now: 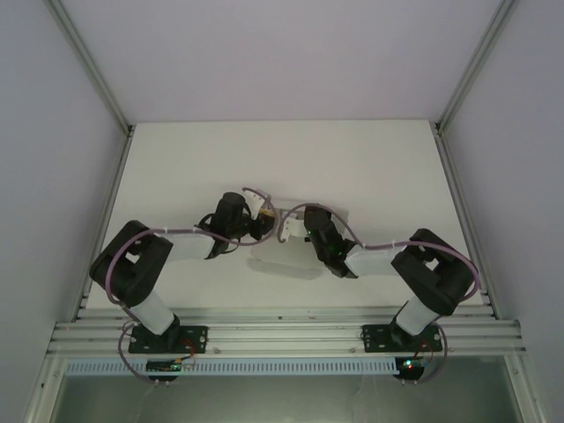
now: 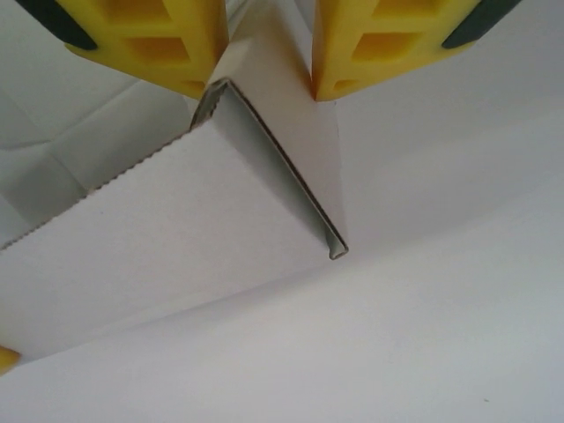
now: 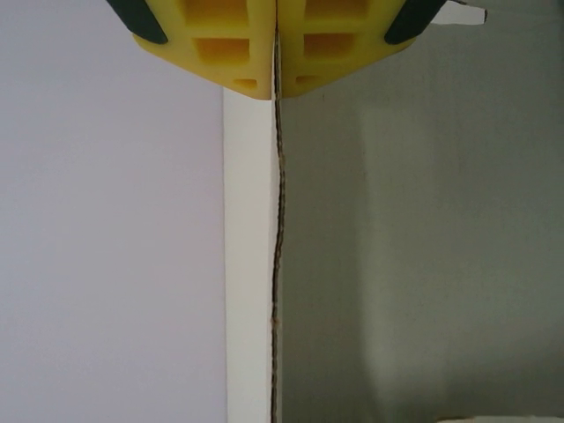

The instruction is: Assemble paper box

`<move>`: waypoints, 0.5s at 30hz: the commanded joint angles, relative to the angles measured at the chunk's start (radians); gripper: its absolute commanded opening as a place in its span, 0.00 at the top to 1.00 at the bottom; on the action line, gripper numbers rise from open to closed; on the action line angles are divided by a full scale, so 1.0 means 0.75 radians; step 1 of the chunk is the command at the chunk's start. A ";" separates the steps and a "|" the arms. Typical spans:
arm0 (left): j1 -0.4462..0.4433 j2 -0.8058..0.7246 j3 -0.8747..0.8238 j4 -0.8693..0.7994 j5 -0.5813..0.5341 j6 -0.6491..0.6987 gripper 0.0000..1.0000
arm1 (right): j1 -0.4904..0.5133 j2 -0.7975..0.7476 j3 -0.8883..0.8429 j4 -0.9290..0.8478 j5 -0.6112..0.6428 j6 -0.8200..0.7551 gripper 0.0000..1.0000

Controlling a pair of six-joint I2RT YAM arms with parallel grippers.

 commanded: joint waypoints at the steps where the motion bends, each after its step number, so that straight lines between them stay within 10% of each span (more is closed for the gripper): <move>1: 0.012 0.055 -0.005 -0.052 -0.212 0.019 0.70 | 0.041 0.004 -0.007 -0.041 -0.074 0.038 1.00; 6: 0.013 0.038 0.014 -0.145 -0.077 0.022 0.53 | 0.028 0.003 -0.007 -0.029 -0.078 0.056 1.00; 15: 0.039 -0.117 -0.089 -0.086 0.282 0.033 0.53 | -0.004 -0.114 -0.015 -0.199 -0.201 0.147 1.00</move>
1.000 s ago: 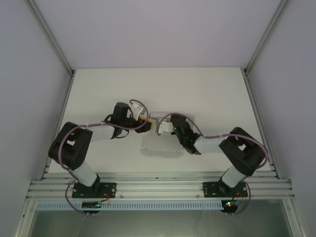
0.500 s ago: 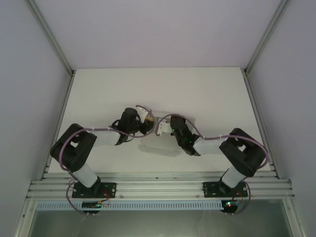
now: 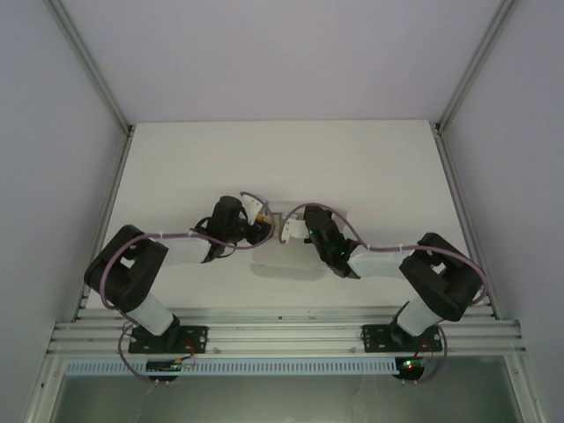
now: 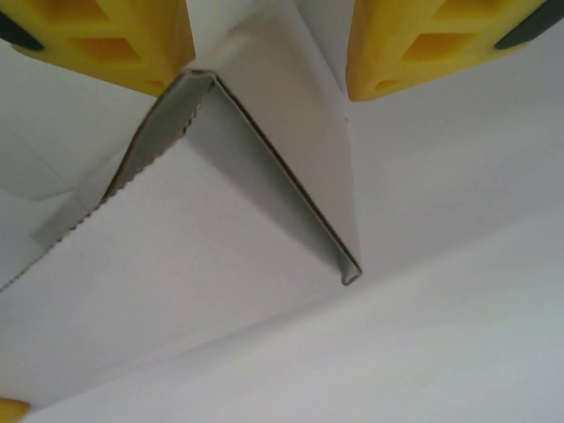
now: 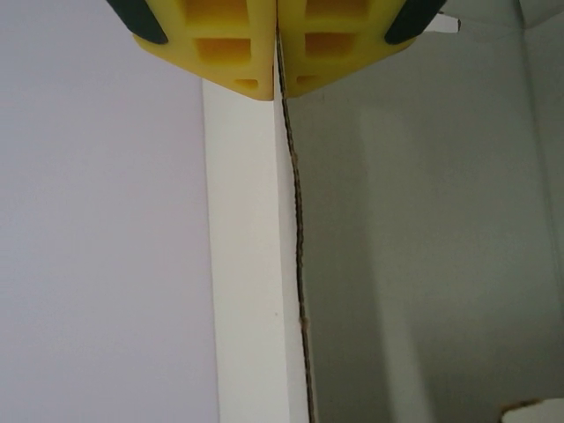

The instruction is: Assemble paper box

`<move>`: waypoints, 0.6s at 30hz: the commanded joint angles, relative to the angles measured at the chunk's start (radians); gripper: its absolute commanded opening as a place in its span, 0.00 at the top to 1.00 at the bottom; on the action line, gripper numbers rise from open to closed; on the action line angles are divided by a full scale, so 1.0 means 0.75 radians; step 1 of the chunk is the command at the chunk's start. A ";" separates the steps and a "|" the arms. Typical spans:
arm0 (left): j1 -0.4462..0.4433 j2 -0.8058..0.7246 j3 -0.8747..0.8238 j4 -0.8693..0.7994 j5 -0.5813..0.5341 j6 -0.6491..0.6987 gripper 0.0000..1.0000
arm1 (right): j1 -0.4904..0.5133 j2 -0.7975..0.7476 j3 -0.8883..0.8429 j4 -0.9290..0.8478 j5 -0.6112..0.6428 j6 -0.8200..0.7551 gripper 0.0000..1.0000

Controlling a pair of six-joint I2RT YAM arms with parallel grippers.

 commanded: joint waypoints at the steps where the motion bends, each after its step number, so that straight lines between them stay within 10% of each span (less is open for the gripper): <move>1: 0.025 -0.054 -0.022 -0.032 0.181 0.018 0.55 | 0.000 -0.035 -0.019 -0.079 -0.098 0.067 1.00; 6: 0.051 -0.014 0.025 -0.093 0.341 0.030 0.58 | -0.002 -0.031 -0.014 -0.067 -0.093 0.065 1.00; 14: 0.047 0.104 0.081 -0.031 0.134 -0.011 0.56 | 0.004 -0.043 -0.008 -0.080 -0.082 0.062 1.00; 18: -0.005 0.108 0.121 -0.100 -0.122 0.015 0.75 | 0.010 -0.046 -0.007 -0.078 -0.062 0.062 1.00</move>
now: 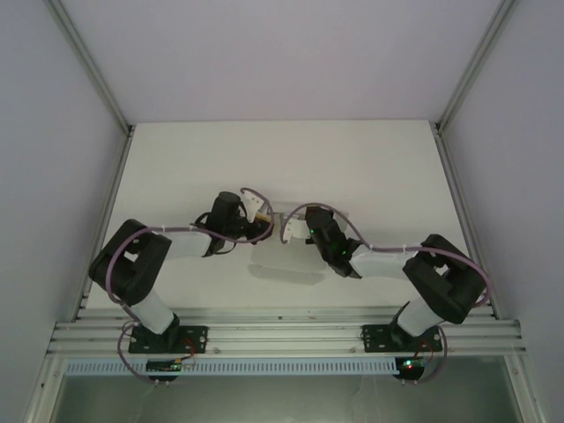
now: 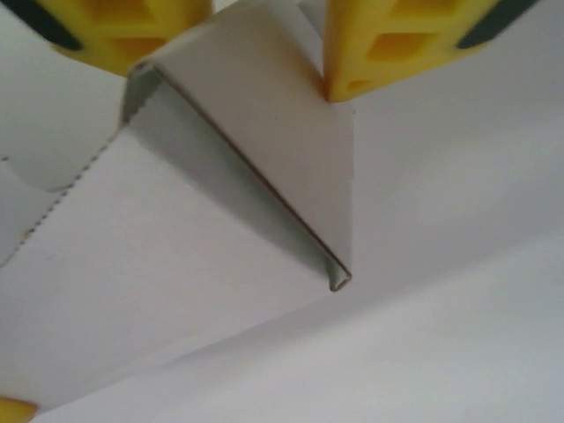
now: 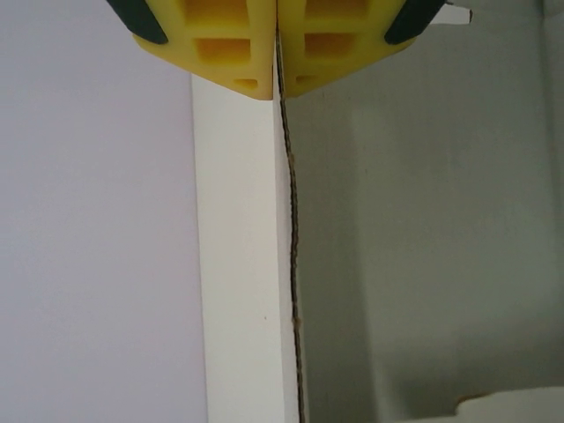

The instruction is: Assemble paper box

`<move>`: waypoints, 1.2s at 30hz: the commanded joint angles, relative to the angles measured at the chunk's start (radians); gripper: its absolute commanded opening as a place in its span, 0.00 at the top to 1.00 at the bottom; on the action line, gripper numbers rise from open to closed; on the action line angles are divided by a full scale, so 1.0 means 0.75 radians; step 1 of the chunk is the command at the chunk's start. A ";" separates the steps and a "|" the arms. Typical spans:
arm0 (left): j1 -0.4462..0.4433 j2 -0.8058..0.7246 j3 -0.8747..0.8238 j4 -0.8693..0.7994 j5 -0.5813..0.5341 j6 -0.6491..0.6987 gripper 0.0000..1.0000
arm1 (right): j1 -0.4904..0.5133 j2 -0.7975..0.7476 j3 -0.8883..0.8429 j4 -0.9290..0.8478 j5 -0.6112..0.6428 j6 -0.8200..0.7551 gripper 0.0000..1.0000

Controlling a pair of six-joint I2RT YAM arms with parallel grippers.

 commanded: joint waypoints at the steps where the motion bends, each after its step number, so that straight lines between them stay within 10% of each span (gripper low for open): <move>1: -0.051 0.030 0.049 -0.073 -0.291 0.028 0.78 | 0.020 -0.026 -0.003 -0.034 -0.052 0.041 1.00; 9: -0.182 -0.037 0.008 -0.120 -0.838 0.081 0.83 | 0.020 -0.019 0.010 -0.075 -0.012 0.060 1.00; 13: -0.176 -0.066 -0.040 -0.088 -0.472 0.130 0.48 | 0.011 -0.012 0.024 -0.098 -0.029 0.072 1.00; 21: -0.062 -0.155 -0.098 -0.012 0.045 0.035 0.50 | -0.001 -0.028 0.020 -0.128 -0.063 0.092 1.00; 36: -0.044 -0.019 0.013 -0.110 0.037 0.100 0.62 | 0.022 -0.072 0.021 -0.120 -0.082 0.104 1.00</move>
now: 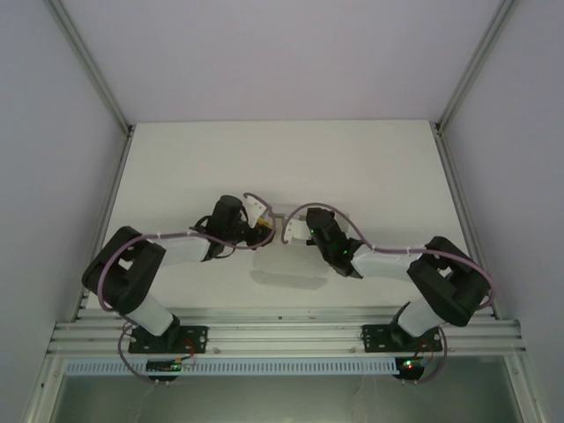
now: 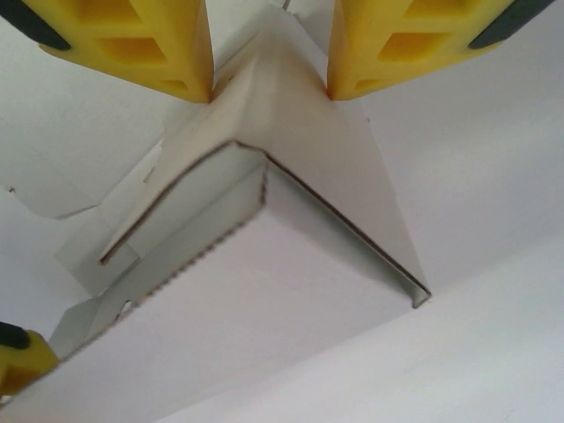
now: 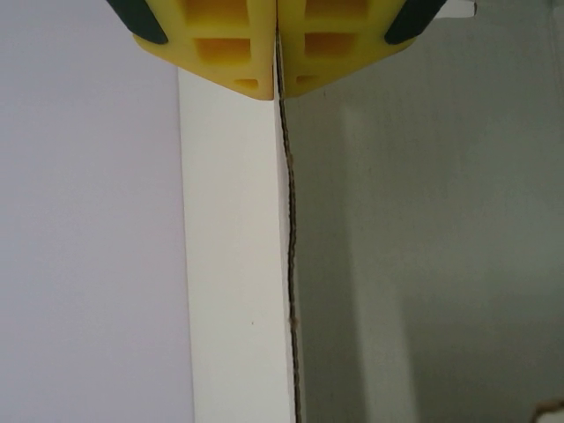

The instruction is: Assemble paper box

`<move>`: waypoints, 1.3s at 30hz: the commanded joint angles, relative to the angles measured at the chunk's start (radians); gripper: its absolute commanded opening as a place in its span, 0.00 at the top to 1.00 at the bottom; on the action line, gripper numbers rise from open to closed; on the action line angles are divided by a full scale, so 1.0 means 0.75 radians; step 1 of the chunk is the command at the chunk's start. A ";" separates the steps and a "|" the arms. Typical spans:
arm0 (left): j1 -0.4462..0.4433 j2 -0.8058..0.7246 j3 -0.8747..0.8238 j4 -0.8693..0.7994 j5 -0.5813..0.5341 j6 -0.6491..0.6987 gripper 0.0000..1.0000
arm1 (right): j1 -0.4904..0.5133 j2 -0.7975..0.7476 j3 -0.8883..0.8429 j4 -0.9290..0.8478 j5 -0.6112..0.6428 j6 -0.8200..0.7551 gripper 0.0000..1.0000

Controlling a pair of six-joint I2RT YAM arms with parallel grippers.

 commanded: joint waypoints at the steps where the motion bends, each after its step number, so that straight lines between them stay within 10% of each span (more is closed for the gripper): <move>1: -0.009 0.066 0.057 -0.034 0.003 0.027 0.62 | 0.022 -0.033 0.013 -0.035 -0.072 0.057 1.00; 10: -0.049 0.207 0.173 -0.141 -0.283 0.054 0.47 | 0.035 -0.053 0.011 -0.094 -0.097 0.092 1.00; 17: -0.061 0.153 0.130 -0.082 -0.282 0.024 0.78 | 0.035 -0.049 0.011 -0.106 -0.091 0.109 1.00; 22: -0.111 0.130 0.138 -0.101 -0.614 -0.011 0.99 | 0.037 -0.028 0.018 -0.102 -0.017 0.114 1.00; 29: -0.124 0.125 0.130 -0.116 -0.767 -0.120 1.00 | 0.041 -0.012 0.026 -0.082 0.027 0.121 1.00; 32: -0.125 0.077 0.097 -0.090 -0.582 -0.100 0.50 | 0.037 0.000 0.035 -0.083 0.030 0.122 1.00; 39: -0.124 -0.180 -0.040 -0.043 -0.289 -0.123 0.25 | 0.026 0.023 0.056 -0.083 0.044 0.123 1.00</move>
